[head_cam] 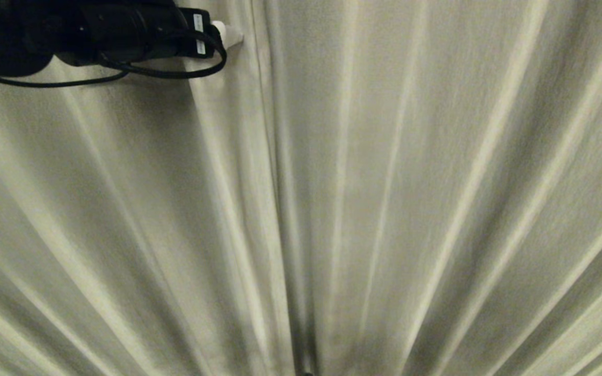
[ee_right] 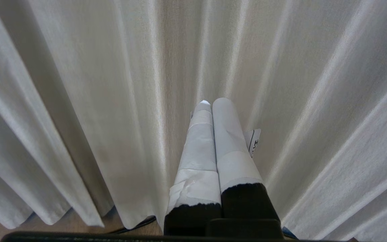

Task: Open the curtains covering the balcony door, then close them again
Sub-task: Pull the outer curtains open on both sides

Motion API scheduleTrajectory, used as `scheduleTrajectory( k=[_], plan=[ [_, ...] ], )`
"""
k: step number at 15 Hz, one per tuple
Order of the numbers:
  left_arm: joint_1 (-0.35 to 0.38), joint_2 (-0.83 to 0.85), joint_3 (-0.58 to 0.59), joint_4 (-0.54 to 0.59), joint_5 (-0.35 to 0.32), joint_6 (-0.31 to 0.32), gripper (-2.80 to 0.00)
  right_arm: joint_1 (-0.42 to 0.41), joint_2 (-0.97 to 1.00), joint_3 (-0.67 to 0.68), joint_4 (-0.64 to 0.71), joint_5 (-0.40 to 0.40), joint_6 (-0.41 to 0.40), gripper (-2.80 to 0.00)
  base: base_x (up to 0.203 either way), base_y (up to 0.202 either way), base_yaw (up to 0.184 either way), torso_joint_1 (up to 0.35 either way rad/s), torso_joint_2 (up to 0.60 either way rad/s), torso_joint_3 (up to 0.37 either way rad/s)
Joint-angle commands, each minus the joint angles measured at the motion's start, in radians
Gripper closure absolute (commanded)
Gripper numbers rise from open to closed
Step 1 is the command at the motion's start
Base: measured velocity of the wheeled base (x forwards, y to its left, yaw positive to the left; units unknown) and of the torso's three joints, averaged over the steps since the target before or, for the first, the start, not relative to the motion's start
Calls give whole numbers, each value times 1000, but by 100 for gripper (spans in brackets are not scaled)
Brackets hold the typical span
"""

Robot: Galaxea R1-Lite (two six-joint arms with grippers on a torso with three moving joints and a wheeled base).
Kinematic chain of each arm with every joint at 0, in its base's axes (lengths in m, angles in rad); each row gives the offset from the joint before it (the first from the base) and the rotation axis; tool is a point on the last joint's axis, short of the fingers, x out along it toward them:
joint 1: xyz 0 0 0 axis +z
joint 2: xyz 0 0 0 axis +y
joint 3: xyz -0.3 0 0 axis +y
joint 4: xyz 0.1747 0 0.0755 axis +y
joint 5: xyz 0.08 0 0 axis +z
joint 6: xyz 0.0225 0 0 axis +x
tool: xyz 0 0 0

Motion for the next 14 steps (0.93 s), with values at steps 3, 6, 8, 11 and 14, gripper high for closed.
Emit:
scheduleTrajectory(
  k=[3,6,8,11,14],
  plan=[
    [2,69,-54,-50,1,2,-280,0,1,0,0,1,-1,0,0,0,0,0,0,0],
    [2,74,-54,-81,1,7,-280,0,1,0,0,1,-1,0,0,0,0,0,0,0],
    [4,73,-54,-89,22,12,-186,0,1,0,0,1,-1,0,0,0,0,0,0,0],
    [2,62,-54,-84,113,5,0,0,1,0,0,1,-1,0,0,0,0,0,0,0],
    [15,31,-54,-86,134,10,0,0,1,0,0,1,-1,0,0,0,0,0,0,0]
  ],
)
